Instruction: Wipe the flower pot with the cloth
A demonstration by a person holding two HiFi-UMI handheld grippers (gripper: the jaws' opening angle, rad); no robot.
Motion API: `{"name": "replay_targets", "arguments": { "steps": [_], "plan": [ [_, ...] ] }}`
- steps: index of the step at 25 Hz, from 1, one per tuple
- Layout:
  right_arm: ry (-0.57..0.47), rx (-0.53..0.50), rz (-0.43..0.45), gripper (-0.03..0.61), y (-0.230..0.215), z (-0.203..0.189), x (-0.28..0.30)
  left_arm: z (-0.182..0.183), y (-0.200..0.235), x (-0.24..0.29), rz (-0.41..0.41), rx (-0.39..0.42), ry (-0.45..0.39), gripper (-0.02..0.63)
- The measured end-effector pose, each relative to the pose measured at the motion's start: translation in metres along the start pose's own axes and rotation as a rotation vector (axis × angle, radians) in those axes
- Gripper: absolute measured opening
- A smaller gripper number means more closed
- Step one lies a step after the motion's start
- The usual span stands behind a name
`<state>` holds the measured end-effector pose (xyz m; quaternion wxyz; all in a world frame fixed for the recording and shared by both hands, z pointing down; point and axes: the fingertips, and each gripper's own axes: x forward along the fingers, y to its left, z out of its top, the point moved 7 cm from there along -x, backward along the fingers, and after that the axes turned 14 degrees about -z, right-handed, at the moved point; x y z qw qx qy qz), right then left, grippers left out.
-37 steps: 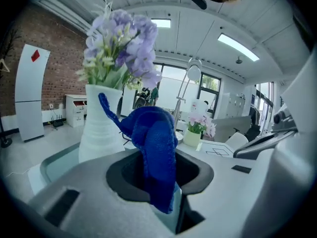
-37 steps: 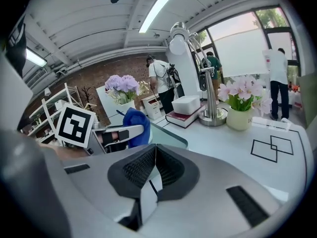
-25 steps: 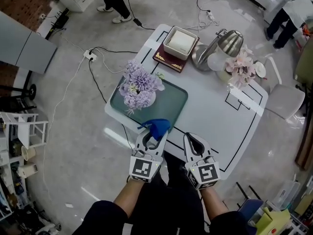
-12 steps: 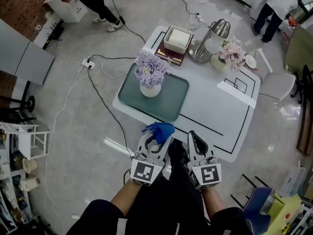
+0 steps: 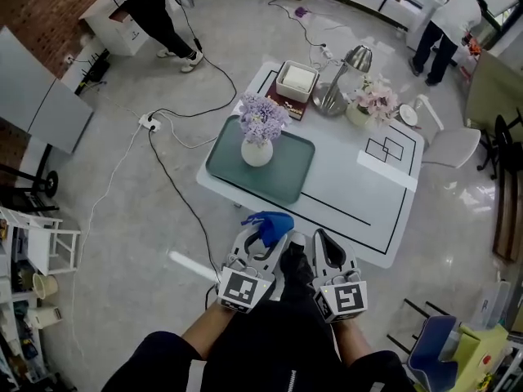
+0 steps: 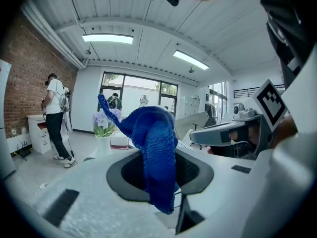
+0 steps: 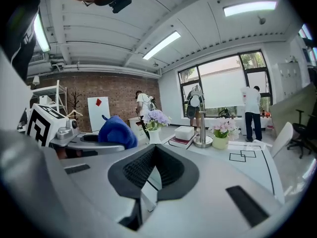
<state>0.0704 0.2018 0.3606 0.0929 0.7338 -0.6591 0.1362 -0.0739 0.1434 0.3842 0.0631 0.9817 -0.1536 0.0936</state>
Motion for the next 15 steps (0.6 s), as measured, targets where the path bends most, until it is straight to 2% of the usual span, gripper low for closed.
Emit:
{"name": "replay_targets", "arguments": {
  "steps": [10, 15],
  "plan": [
    [-0.017, -0.011, 0.008, 0.008, 0.023, 0.008, -0.009, 0.007, -0.005, -0.02, -0.006, 0.012, -0.029, 0.118],
    [-0.052, -0.025, 0.061, 0.008, 0.026, 0.0, -0.009, 0.008, -0.005, -0.022, -0.001, 0.012, -0.028, 0.118]
  ]
}}
